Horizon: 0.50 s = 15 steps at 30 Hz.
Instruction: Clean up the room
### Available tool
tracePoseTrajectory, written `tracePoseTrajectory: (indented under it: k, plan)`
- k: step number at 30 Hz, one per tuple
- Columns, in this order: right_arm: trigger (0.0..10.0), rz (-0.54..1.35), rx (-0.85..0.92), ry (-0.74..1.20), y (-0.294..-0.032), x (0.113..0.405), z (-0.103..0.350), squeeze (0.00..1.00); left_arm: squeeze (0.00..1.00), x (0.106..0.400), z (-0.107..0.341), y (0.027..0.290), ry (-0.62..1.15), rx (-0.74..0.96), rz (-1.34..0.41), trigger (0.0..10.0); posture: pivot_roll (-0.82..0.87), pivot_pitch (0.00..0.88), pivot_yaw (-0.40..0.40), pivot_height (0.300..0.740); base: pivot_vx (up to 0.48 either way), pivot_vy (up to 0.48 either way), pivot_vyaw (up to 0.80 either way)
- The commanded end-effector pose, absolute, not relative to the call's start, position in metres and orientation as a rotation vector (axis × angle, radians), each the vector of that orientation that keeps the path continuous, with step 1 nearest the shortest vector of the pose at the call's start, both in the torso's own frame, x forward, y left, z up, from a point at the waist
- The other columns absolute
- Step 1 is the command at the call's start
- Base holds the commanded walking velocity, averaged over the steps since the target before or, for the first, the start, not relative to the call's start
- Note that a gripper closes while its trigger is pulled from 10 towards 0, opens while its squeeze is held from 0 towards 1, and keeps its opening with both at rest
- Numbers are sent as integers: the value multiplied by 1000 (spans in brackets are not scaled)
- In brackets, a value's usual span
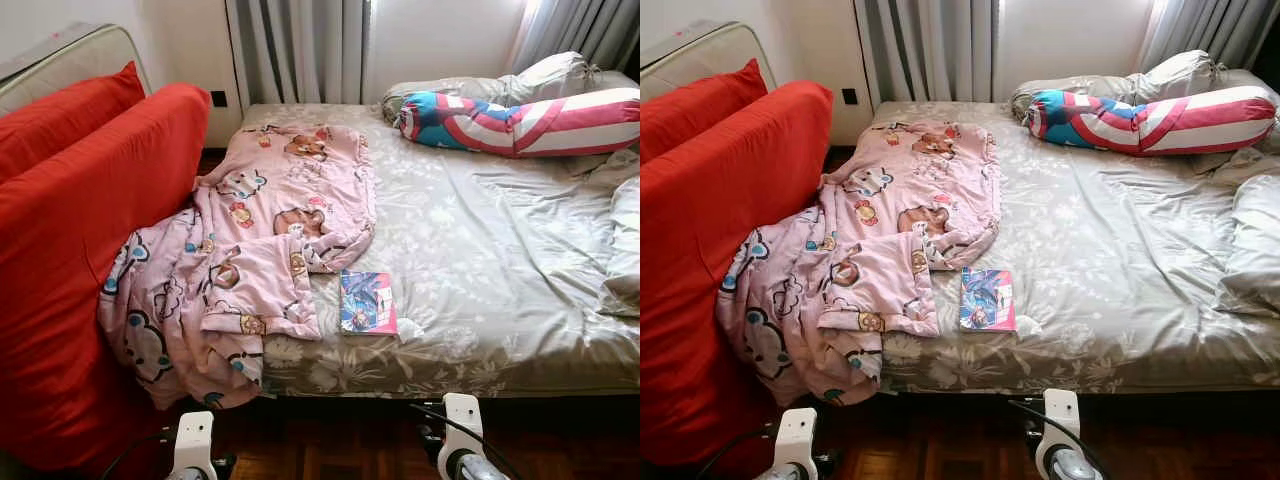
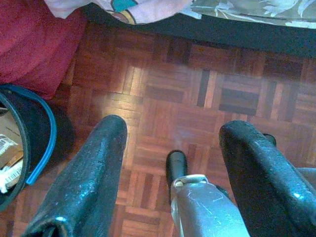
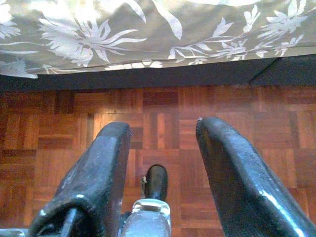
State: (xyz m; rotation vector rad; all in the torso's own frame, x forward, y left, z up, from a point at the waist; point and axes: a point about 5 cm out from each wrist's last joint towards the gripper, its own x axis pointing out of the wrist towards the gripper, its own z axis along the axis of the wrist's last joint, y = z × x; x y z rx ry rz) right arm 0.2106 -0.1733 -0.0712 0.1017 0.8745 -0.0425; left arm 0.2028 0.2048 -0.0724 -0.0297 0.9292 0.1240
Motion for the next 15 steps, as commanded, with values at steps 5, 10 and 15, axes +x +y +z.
tracePoseTrajectory:
  k: [5,10,15]
  plan:
    - [10000,-49,93,871,-174,211,-71,0,0,204,-72,205,925,-41,117,10000,62,0,17,740,281,0,0]
    - [10000,-42,75,862,-174,212,-70,0,0,204,-72,205,924,-41,117,10000,61,0,17,740,323,0,85]
    - [10000,-56,103,861,-174,211,-71,0,0,204,-72,204,924,-46,116,10000,61,0,15,740,332,0,173]
